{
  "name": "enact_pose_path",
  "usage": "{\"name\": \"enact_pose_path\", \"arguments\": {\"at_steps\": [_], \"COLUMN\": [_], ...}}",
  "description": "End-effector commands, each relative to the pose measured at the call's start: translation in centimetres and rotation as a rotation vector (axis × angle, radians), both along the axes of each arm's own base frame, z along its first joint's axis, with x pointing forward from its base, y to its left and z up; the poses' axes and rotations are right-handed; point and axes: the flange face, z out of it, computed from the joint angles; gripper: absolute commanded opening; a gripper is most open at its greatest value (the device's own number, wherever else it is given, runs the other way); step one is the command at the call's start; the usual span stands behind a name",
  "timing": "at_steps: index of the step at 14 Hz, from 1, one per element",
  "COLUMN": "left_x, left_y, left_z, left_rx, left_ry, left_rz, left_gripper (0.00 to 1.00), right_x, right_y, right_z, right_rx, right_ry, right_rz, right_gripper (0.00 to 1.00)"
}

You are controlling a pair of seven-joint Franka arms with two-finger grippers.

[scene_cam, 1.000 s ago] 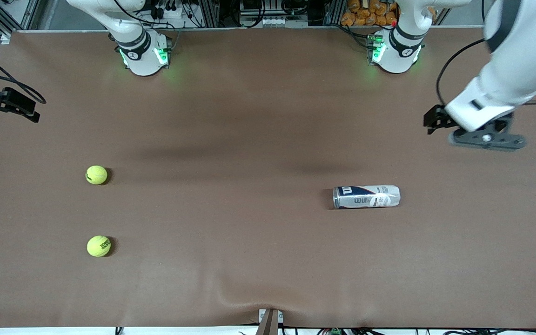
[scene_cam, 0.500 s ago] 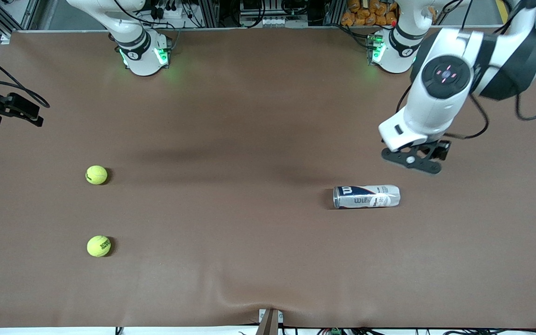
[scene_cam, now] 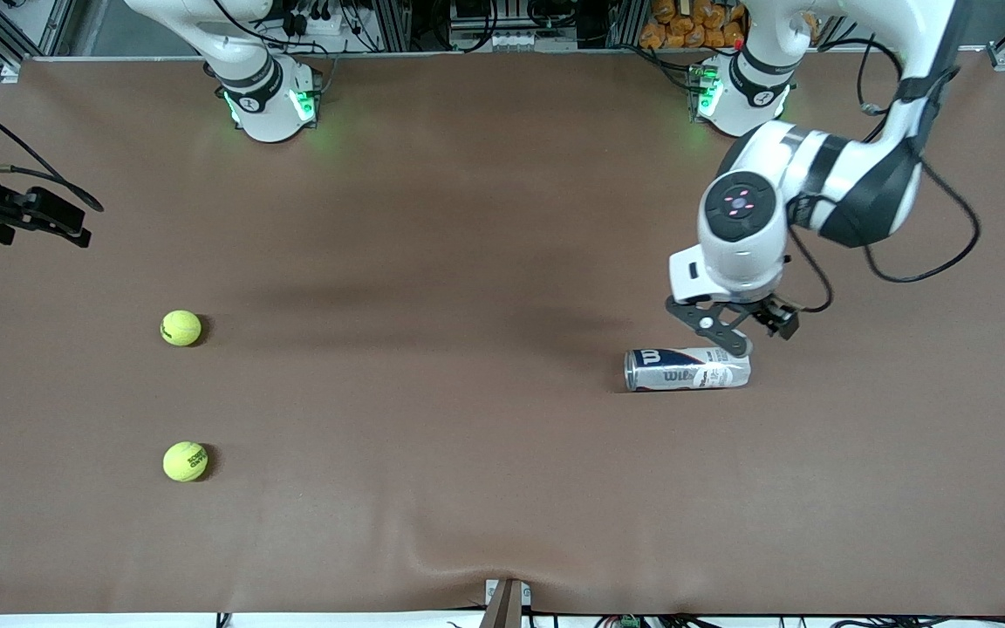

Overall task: Insert tennis ball vertically with right arm
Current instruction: 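Lower the left gripper and grasp the Wilson can around its middle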

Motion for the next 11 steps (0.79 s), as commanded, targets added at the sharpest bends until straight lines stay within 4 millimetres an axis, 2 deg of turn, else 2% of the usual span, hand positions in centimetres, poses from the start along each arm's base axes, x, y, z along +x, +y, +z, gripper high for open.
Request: {"name": "enact_pose_path", "arguments": {"at_steps": [1,7,11], "left_x": [0.2,0.7,0.7], "left_y": [-0.7,-2.3,-2.9], "left_z": [-2.6,-7.5,-11.2], "left_rx": [0.029,0.136,0.172], "left_ry": [0.035,0.075,0.094], "left_rz": [-0.155,-0.453,-0.524], "left_gripper": [1.00,1.00,1.00], "right_x": [-0.2,0.3,0.3], "right_y": [-0.4,-0.5,-0.6], "right_z": [-0.6,-4.5,-8.0], "right_rx": [0.014,0.013,0.013], "right_ry": [-0.010,-0.021,-0.020], "right_rz": [-0.012,-0.010,-0.013], "right_gripper": [1.00,1.00,1.00]}}
